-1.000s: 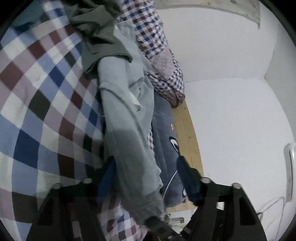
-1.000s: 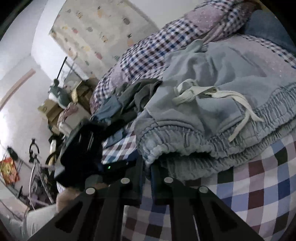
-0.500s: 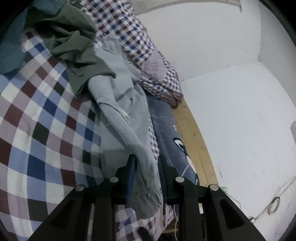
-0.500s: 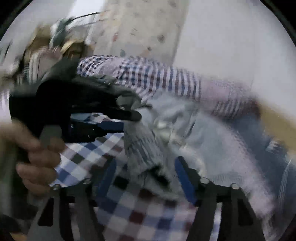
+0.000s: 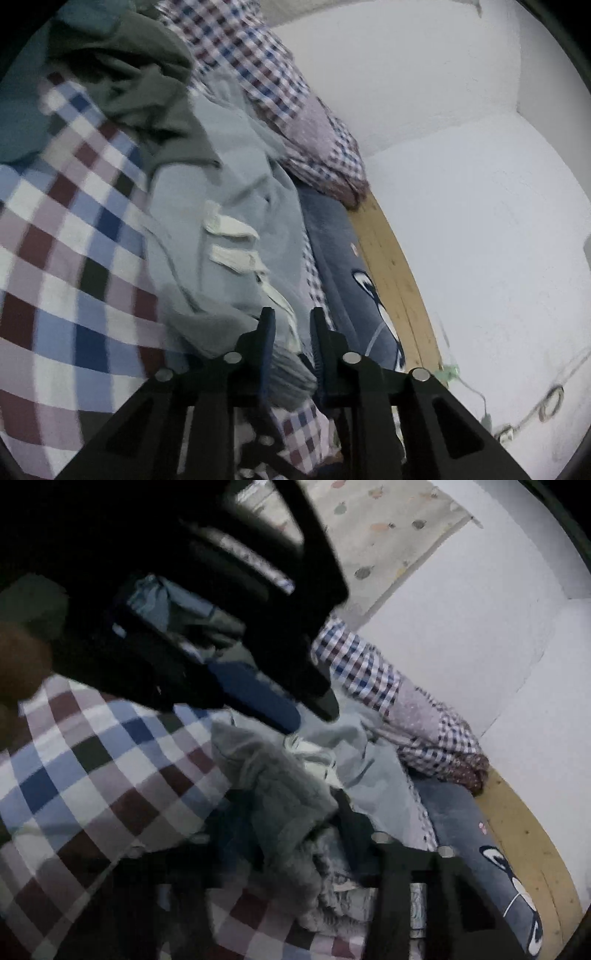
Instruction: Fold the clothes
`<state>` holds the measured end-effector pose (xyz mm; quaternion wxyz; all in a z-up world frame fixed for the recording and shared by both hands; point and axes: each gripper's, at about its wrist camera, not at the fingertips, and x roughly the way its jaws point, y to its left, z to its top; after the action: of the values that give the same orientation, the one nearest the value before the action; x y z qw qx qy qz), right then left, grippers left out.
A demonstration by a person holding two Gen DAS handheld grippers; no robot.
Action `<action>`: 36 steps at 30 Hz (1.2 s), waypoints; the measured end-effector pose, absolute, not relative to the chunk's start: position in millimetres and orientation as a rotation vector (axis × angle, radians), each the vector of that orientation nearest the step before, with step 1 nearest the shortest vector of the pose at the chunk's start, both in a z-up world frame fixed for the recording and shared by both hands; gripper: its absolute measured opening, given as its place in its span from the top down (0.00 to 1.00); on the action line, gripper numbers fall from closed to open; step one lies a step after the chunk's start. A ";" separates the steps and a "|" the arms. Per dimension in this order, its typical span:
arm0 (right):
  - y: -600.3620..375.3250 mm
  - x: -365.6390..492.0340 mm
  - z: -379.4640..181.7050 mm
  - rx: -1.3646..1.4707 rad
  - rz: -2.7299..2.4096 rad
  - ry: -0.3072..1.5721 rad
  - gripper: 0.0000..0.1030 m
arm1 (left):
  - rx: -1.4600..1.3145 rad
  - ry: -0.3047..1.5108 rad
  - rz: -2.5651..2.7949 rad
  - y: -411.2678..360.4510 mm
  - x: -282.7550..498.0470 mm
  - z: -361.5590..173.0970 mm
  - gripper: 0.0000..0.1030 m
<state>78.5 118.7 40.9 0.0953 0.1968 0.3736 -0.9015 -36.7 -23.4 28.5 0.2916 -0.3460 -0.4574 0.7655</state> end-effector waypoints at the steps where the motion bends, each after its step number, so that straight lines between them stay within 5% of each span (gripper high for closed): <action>1: 120.4 77.2 42.4 0.597 -2.671 1.081 0.59 | -0.935 -1.237 2.067 -29.0 -35.8 26.1 0.54; 2: 122.2 75.8 44.0 0.611 -2.670 1.055 0.64 | -0.954 -1.260 2.089 -33.4 -35.3 22.7 0.40; 3: 123.9 74.5 45.5 0.625 -2.668 1.030 0.68 | -0.973 -1.282 2.089 -35.4 -36.1 18.7 0.36; 8: 160.3 69.2 73.6 0.737 -2.679 0.585 0.83 | -1.085 -1.324 2.082 -35.3 -41.7 2.9 0.35; 14: 186.4 76.3 97.0 0.774 -2.603 0.266 0.87 | -1.079 -1.297 2.031 -19.6 -45.5 0.9 0.35; 16: 183.1 86.1 98.1 0.777 -2.557 0.277 0.88 | -1.076 -1.311 2.020 -19.5 -47.0 -1.9 0.36; 19: 173.6 104.2 93.4 0.773 -2.506 0.359 0.87 | -1.088 -1.302 1.997 -18.2 -49.2 -3.9 0.64; 24: 164.2 108.6 79.8 0.791 -2.522 0.493 0.82 | -1.085 -1.254 2.034 -16.4 -47.6 6.5 0.65; 31: 153.5 109.2 72.3 0.774 -2.544 0.607 0.71 | -1.133 -1.371 2.005 -27.2 -48.1 -5.4 0.55; 36: 164.0 100.3 73.8 0.794 -2.587 0.534 0.62 | -1.066 -1.459 1.995 -38.3 -46.1 -8.7 0.33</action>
<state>100.3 164.0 73.8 0.1902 0.2827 0.1899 -0.9208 -46.1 -38.3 -8.7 0.2233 -0.3860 -0.5283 0.7225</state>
